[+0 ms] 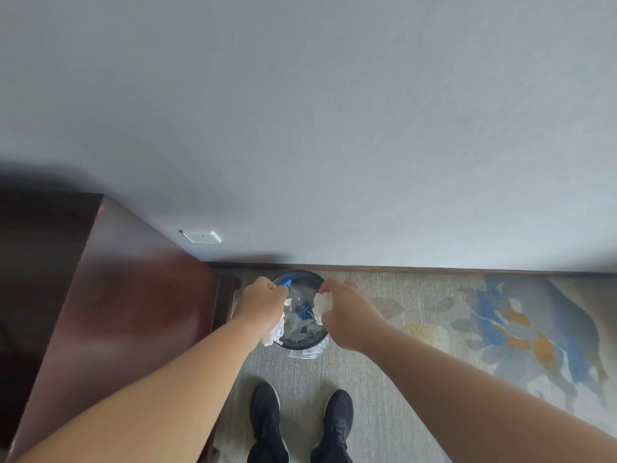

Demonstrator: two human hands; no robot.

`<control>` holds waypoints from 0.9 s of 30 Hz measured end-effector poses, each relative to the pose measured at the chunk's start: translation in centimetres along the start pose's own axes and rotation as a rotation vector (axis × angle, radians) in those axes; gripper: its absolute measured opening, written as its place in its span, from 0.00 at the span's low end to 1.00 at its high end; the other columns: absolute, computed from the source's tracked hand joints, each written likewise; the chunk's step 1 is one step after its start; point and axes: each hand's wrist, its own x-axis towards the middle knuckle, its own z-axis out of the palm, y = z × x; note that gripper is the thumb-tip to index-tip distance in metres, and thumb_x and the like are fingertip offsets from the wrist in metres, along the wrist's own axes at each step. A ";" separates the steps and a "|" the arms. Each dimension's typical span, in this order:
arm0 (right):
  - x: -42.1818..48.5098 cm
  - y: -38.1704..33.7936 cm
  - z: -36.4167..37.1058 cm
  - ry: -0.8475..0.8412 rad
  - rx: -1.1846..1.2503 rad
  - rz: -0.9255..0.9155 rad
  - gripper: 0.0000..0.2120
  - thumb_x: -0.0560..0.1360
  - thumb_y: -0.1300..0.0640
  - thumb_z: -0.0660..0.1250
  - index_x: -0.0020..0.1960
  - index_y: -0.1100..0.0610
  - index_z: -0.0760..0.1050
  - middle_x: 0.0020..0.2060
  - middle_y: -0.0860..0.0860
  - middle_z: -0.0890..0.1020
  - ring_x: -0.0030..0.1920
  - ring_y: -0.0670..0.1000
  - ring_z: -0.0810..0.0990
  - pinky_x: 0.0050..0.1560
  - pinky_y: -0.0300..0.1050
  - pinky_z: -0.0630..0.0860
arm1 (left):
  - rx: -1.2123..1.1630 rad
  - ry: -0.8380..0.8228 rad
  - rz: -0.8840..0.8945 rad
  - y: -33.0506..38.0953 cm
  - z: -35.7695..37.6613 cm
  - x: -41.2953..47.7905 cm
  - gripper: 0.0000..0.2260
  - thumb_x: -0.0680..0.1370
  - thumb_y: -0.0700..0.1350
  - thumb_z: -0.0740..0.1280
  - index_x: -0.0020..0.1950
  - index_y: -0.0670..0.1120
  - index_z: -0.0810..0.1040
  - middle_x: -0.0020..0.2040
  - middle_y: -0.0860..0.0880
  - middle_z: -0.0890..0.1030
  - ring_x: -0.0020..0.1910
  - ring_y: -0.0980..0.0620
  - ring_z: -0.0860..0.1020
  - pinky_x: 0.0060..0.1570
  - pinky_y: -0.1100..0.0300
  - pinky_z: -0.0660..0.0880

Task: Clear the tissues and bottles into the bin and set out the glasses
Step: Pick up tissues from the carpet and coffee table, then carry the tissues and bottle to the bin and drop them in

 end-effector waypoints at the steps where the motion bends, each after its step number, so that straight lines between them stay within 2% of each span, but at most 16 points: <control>1: 0.7 0.1 0.3 -0.002 0.004 0.009 0.20 0.75 0.64 0.58 0.65 0.51 0.67 0.61 0.54 0.67 0.44 0.54 0.76 0.44 0.49 0.78 | -0.005 0.003 -0.006 -0.1 0.3 0.7 0.06 0.76 0.47 0.60 0.44 0.45 0.72 0.42 0.47 0.75 0.36 0.50 0.70 0.35 0.57 0.65; 4: 2.7 0.3 1.2 -0.027 0.013 0.022 0.24 0.75 0.62 0.60 0.69 0.51 0.64 0.64 0.55 0.65 0.48 0.56 0.76 0.49 0.51 0.78 | -0.033 0.008 -0.017 -0.3 1.0 2.6 0.08 0.77 0.49 0.61 0.45 0.45 0.72 0.48 0.45 0.75 0.39 0.49 0.71 0.36 0.56 0.66; 6: 3.7 0.4 1.7 -0.070 0.003 0.016 0.31 0.75 0.59 0.63 0.75 0.49 0.56 0.68 0.55 0.63 0.53 0.57 0.76 0.48 0.48 0.76 | -0.060 -0.026 -0.030 -0.5 1.5 3.5 0.11 0.77 0.53 0.60 0.50 0.46 0.72 0.54 0.44 0.75 0.44 0.47 0.73 0.43 0.55 0.71; 8: 4.3 0.6 2.0 -0.110 -0.014 0.012 0.37 0.74 0.58 0.64 0.78 0.47 0.49 0.70 0.54 0.61 0.53 0.56 0.77 0.45 0.45 0.75 | -0.055 -0.081 -0.065 -1.0 1.9 4.1 0.16 0.77 0.57 0.58 0.60 0.49 0.69 0.59 0.44 0.72 0.51 0.43 0.75 0.53 0.49 0.75; 9: 4.5 0.8 2.0 -0.120 -0.023 0.011 0.38 0.74 0.58 0.64 0.78 0.47 0.48 0.70 0.54 0.61 0.52 0.55 0.77 0.45 0.45 0.76 | -0.036 -0.102 -0.088 -1.3 2.0 4.2 0.21 0.77 0.58 0.57 0.66 0.50 0.66 0.62 0.44 0.70 0.53 0.42 0.74 0.55 0.47 0.75; 11: 4.5 1.0 2.1 -0.120 -0.032 0.021 0.35 0.74 0.58 0.64 0.76 0.48 0.51 0.69 0.54 0.62 0.50 0.54 0.78 0.48 0.48 0.79 | 0.010 -0.120 -0.104 -1.8 1.9 4.2 0.26 0.77 0.59 0.56 0.72 0.49 0.62 0.65 0.44 0.68 0.52 0.44 0.74 0.52 0.49 0.76; 12: 4.4 1.1 2.0 -0.116 -0.030 0.028 0.34 0.74 0.58 0.64 0.76 0.48 0.53 0.68 0.54 0.63 0.49 0.54 0.78 0.49 0.49 0.80 | 0.023 -0.118 -0.097 -2.0 1.8 4.0 0.26 0.78 0.59 0.56 0.72 0.49 0.63 0.63 0.44 0.70 0.49 0.46 0.74 0.46 0.53 0.75; 14: 4.1 1.1 1.8 -0.108 -0.030 0.030 0.32 0.74 0.59 0.63 0.75 0.49 0.55 0.68 0.54 0.64 0.49 0.53 0.78 0.50 0.50 0.80 | 0.037 -0.114 -0.062 -2.3 1.6 3.6 0.21 0.78 0.59 0.55 0.64 0.46 0.69 0.50 0.46 0.74 0.38 0.50 0.72 0.36 0.58 0.68; 16: 3.7 0.8 1.5 -0.096 -0.026 0.020 0.30 0.75 0.57 0.63 0.74 0.50 0.57 0.67 0.53 0.65 0.51 0.53 0.77 0.52 0.51 0.80 | 0.079 -0.115 -0.011 -2.1 1.1 3.0 0.18 0.79 0.58 0.54 0.53 0.45 0.72 0.40 0.49 0.74 0.34 0.51 0.70 0.33 0.58 0.65; 19: 2.7 0.0 0.6 -0.066 -0.027 0.004 0.27 0.75 0.56 0.63 0.73 0.50 0.60 0.66 0.53 0.69 0.54 0.54 0.77 0.54 0.52 0.79 | 0.155 -0.120 0.090 -1.2 0.0 1.6 0.16 0.79 0.56 0.53 0.37 0.48 0.67 0.32 0.51 0.70 0.30 0.51 0.67 0.32 0.57 0.61; 20: 2.2 -0.4 0.1 -0.055 -0.035 -0.002 0.27 0.75 0.56 0.63 0.73 0.51 0.60 0.66 0.53 0.70 0.55 0.54 0.77 0.55 0.52 0.78 | 0.196 -0.128 0.149 -0.8 -0.5 1.0 0.16 0.79 0.55 0.53 0.35 0.48 0.65 0.30 0.51 0.67 0.29 0.51 0.65 0.32 0.57 0.60; 22: 0.9 -1.3 -0.7 -0.034 -0.034 -0.014 0.26 0.76 0.55 0.62 0.73 0.51 0.62 0.65 0.52 0.73 0.52 0.51 0.77 0.53 0.50 0.79 | 0.283 -0.129 0.257 -0.3 -1.3 -0.4 0.15 0.80 0.54 0.54 0.40 0.46 0.70 0.35 0.50 0.71 0.31 0.52 0.68 0.33 0.56 0.63; 23: 0.2 -1.9 -1.3 -0.020 -0.028 -0.021 0.25 0.76 0.55 0.62 0.72 0.51 0.63 0.64 0.51 0.74 0.51 0.50 0.78 0.53 0.49 0.79 | 0.313 -0.127 0.292 0.0 -1.8 -1.1 0.15 0.80 0.54 0.54 0.47 0.45 0.73 0.40 0.49 0.74 0.34 0.53 0.72 0.34 0.56 0.66; 25: -1.5 -3.0 -2.5 0.010 -0.031 -0.033 0.23 0.76 0.53 0.62 0.71 0.50 0.65 0.63 0.48 0.75 0.52 0.48 0.77 0.53 0.46 0.78 | 0.347 -0.120 0.329 1.1 -3.0 -2.5 0.16 0.80 0.54 0.55 0.61 0.47 0.72 0.52 0.47 0.77 0.43 0.53 0.75 0.38 0.58 0.68; 27: -3.3 -4.3 -3.8 0.043 -0.044 -0.058 0.22 0.76 0.52 0.61 0.69 0.49 0.67 0.63 0.47 0.75 0.55 0.48 0.76 0.52 0.42 0.74 | 0.381 -0.090 0.362 2.6 -4.4 -4.0 0.17 0.80 0.54 0.56 0.64 0.47 0.71 0.58 0.47 0.76 0.51 0.51 0.76 0.47 0.56 0.72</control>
